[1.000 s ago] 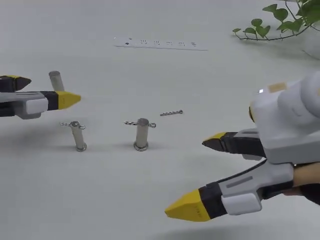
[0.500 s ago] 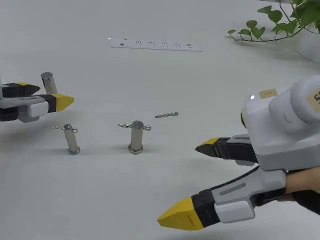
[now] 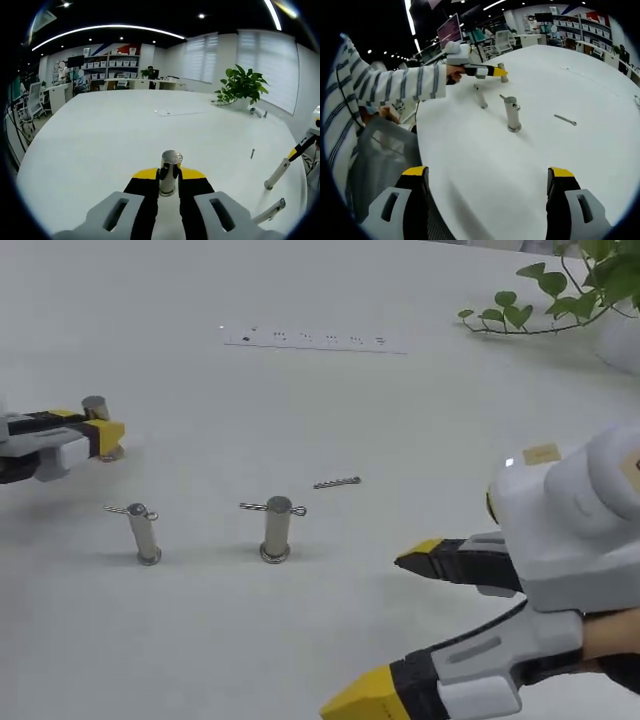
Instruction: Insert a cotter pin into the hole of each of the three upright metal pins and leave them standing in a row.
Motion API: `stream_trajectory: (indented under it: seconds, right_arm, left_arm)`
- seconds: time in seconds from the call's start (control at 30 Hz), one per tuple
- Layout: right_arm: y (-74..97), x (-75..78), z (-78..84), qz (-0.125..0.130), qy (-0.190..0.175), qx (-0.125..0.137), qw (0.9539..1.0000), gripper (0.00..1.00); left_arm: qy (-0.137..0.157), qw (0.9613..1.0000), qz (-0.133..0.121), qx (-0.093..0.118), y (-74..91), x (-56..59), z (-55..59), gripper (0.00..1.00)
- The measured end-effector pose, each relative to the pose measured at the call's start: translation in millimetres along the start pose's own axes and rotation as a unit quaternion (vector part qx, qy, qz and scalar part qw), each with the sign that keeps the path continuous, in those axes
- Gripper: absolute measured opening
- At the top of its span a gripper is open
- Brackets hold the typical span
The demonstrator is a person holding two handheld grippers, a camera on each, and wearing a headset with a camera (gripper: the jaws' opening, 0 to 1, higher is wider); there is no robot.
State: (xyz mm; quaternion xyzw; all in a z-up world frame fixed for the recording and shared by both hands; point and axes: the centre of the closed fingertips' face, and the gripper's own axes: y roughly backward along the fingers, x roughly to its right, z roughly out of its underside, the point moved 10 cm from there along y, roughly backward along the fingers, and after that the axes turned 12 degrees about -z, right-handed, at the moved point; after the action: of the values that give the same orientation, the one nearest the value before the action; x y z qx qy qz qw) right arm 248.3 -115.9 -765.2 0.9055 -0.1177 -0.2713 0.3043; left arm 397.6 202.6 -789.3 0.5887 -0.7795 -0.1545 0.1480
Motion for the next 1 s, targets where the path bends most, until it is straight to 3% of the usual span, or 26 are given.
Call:
stream_trajectory:
  seconds: [0.07, 0.23, 0.33, 0.5, 0.67, 0.8, 1.0]
  right_arm:
    - [-0.8, 0.4, -0.9, 0.000, 0.002, -0.001, 1.0000, 0.99]
    - [-1.5, 0.2, -2.9, -0.001, 0.007, 0.003, 1.0000, 0.99]
    - [-2.0, 0.5, -1.7, -0.002, 0.006, 0.002, 1.0000, 0.99]
    - [-1.3, 1.7, 0.2, -0.002, 0.002, 0.008, 1.0000, 0.99]
    - [-0.2, 2.8, 0.5, -0.001, 0.002, 0.010, 0.9999, 0.99]
    - [0.6, 2.9, -1.1, 0.000, 0.005, 0.013, 0.9999, 0.99]
    - [2.1, 1.0, -4.4, 0.000, 0.011, 0.020, 0.9997, 0.99]
  left_arm:
    - [-0.010, 0.9999, -0.012, -0.003, 1.0, 0.8, -1.2, 0.12]
    - [0.002, 0.9998, -0.019, -0.007, 2.8, 0.6, -1.8, 0.11]
    - [0.011, 0.9995, -0.028, -0.009, -2.1, -5.2, -1.8, 0.11]
    - [0.005, 0.9993, -0.035, -0.012, 0.9, -6.9, -2.3, 0.10]
    - [0.013, 0.9994, -0.033, 0.003, 8.5, -7.2, -14.4, 0.10]
    - [0.012, 0.9994, -0.034, -0.003, 9.7, -15.0, -25.0, 0.10]
    - [-0.009, 0.9996, -0.028, -0.005, 25.9, -16.5, -32.4, 0.10]
